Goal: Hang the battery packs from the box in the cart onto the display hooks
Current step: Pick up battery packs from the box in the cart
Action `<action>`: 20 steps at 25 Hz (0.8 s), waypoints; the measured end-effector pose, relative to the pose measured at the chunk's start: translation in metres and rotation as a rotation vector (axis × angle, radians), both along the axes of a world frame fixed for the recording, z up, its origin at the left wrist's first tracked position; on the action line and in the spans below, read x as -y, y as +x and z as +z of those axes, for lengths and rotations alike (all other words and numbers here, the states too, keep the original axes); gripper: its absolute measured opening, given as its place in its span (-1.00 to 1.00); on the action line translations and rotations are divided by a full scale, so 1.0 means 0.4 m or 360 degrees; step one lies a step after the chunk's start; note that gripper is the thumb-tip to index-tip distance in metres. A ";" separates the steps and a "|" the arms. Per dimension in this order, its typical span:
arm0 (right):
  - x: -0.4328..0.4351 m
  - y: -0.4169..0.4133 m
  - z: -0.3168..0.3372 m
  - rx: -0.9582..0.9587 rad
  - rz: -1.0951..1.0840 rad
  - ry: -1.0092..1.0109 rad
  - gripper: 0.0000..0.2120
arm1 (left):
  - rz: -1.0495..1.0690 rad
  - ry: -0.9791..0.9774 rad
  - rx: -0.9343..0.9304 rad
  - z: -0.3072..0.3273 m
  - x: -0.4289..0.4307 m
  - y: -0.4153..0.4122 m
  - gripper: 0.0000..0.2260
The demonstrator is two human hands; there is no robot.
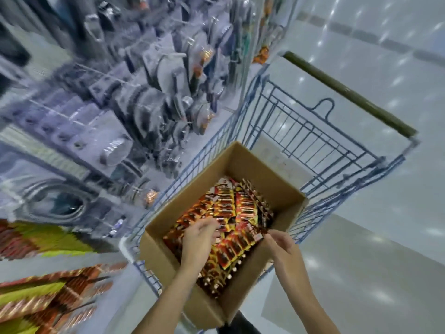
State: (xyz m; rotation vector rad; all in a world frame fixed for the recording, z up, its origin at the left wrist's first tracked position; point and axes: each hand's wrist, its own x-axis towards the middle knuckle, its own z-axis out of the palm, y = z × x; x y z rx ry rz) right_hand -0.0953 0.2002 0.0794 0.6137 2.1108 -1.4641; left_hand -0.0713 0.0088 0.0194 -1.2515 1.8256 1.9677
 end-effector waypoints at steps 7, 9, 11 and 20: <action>-0.080 -0.104 -0.049 0.0135 -0.0101 -0.0045 -0.83 | -0.0066 0.0221 0.0386 -0.270 -0.177 -0.316 -0.91; -0.086 -0.119 -0.062 0.0163 -0.0176 -0.0098 -0.89 | -0.0133 0.0128 0.0442 -0.372 -0.207 -0.367 -0.88; -0.091 -0.131 -0.078 0.0157 -0.0253 -0.0149 -0.94 | -0.0186 -0.0006 0.0496 -0.516 -0.233 -0.399 -0.90; -0.107 -0.161 -0.107 0.0240 -0.0263 -0.0119 -0.89 | -0.0105 -0.0377 0.0519 -0.470 -0.274 -0.427 -0.85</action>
